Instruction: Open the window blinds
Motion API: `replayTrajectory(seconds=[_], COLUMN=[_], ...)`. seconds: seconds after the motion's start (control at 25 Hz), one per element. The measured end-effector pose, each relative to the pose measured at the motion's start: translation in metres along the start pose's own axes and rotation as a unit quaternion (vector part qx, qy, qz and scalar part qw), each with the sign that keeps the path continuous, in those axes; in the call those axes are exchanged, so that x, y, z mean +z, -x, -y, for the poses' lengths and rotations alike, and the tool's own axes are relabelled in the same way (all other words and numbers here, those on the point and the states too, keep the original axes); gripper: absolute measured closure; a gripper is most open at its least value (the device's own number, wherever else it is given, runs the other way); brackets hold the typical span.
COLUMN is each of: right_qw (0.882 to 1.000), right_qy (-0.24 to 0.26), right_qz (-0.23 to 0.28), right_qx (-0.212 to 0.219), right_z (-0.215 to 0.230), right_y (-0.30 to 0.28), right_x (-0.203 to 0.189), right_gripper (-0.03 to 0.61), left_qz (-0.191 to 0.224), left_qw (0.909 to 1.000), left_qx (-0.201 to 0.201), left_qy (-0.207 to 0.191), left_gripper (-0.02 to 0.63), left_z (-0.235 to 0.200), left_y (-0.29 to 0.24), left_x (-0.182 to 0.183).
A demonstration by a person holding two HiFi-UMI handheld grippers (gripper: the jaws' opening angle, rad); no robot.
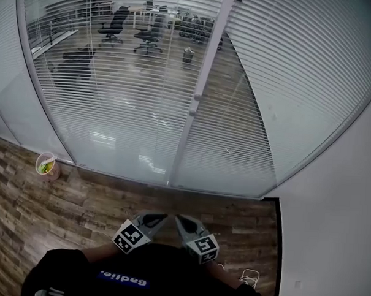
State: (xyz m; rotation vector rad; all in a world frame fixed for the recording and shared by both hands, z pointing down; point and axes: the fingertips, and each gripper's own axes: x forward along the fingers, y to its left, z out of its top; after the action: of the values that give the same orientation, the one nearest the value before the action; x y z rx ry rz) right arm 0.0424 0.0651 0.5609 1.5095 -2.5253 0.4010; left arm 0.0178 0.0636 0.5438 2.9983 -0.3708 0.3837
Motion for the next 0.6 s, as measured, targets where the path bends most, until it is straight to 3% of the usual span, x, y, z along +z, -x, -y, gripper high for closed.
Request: replayTrajectory(seconds=[0.6], right_qw=[1.0], right_qy=[0.007], right_qz=[-0.005], right_qx=[-0.001], right_z=[0.0038], right_y=[-0.0025], right_x=[-0.0089], right_gripper=[0.577], left_qz=[-0.003], left_qw=[1.0], left_qx=[-0.003], left_qy=[-0.001], left_gripper=[0.614], left_z=[0.0001], left_y=[-0.0022], left_x=[-0.001])
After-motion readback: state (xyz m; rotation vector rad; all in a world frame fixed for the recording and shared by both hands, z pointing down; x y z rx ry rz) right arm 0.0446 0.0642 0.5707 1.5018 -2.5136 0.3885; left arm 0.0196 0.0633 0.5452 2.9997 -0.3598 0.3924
